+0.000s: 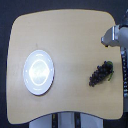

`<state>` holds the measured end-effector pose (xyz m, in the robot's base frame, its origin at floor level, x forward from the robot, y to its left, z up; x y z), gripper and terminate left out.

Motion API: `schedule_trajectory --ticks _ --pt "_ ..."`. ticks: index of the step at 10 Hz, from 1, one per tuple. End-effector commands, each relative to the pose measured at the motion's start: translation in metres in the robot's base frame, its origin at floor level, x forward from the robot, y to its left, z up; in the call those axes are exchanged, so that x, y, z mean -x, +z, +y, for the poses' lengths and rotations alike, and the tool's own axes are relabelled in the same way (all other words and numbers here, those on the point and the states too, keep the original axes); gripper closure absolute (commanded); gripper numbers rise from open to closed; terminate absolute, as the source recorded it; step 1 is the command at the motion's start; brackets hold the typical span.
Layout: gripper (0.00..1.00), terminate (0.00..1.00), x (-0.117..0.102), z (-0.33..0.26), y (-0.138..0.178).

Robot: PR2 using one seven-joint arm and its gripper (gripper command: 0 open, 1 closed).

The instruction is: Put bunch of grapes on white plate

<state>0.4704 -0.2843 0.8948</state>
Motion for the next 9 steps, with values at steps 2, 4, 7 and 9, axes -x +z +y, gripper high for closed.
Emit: schedule_trajectory --ticks 2,4,7,9 --pt "0.00 0.00 0.019 -0.015 -0.038" --pt "0.00 0.00 0.026 -0.014 -0.056" --pt "0.00 0.00 0.037 -0.016 -0.077" --pt "0.00 0.00 0.048 -0.020 -0.094"
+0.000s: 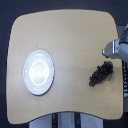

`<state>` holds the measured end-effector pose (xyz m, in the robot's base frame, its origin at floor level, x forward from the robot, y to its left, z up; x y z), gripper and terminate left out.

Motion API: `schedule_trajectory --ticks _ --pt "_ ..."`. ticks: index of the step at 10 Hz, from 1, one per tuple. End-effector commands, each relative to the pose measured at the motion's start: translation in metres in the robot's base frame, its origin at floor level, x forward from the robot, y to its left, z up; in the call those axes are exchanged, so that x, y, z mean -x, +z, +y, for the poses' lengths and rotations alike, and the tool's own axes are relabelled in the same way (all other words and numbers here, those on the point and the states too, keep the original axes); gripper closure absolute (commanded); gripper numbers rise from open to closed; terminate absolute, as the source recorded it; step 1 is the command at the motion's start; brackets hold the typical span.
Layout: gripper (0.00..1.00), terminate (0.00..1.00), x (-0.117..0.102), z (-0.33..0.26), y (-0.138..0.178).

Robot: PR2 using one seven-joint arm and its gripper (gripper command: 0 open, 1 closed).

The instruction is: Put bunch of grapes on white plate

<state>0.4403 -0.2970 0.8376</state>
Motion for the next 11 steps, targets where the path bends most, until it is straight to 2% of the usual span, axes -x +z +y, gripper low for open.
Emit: schedule_trajectory --ticks 1,6,11 --pt "0.00 0.00 0.024 -0.013 -0.045" --pt "0.00 0.00 0.031 0.006 -0.089" --pt "0.00 0.00 0.030 0.035 -0.115"
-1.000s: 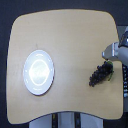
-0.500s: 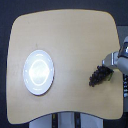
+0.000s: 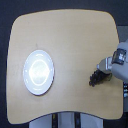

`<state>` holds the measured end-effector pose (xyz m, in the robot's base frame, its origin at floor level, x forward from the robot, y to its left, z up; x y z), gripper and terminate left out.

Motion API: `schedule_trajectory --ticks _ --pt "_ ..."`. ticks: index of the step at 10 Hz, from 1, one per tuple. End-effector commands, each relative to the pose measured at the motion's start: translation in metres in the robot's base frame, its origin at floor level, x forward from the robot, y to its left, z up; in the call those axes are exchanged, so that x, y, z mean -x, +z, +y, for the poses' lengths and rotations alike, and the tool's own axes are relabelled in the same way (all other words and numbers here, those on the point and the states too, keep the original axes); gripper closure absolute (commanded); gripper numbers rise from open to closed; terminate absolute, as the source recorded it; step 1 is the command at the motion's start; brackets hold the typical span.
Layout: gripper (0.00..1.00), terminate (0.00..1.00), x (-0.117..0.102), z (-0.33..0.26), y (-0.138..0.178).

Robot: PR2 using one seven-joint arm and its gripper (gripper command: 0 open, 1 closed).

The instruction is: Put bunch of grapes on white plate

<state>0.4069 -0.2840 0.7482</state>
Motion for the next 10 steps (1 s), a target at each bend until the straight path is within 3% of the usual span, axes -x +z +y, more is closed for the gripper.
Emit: schedule_trajectory --ticks 1,6,7,10 --pt "0.00 0.00 -0.0011 0.0288 -0.0301" --pt "0.00 0.00 -0.0038 0.0284 -0.0331" --pt "1.00 0.00 -0.0047 0.0311 -0.0310" --pt "1.00 0.00 -0.0065 0.0366 -0.0306"
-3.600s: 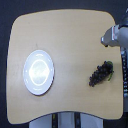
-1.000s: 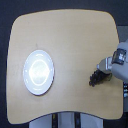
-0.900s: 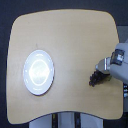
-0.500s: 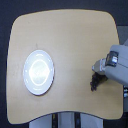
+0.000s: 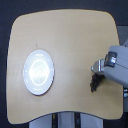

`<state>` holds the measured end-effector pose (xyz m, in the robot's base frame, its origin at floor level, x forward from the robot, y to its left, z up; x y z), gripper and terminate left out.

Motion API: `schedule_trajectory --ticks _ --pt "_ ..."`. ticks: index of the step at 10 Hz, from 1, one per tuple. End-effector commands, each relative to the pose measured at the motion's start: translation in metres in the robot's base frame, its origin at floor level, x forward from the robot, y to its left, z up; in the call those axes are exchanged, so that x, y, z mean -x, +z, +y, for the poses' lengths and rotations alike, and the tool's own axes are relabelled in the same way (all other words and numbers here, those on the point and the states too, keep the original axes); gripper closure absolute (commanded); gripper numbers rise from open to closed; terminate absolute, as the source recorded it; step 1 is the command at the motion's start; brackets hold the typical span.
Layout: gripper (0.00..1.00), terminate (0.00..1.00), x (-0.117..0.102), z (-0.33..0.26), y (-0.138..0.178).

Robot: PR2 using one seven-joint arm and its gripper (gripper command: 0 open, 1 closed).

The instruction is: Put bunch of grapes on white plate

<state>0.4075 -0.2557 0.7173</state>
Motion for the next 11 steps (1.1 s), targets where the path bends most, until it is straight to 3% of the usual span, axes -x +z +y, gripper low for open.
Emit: schedule_trajectory --ticks 1,11 --pt "1.00 0.00 -0.006 0.008 0.000" --pt "1.00 0.00 -0.015 0.018 0.006"
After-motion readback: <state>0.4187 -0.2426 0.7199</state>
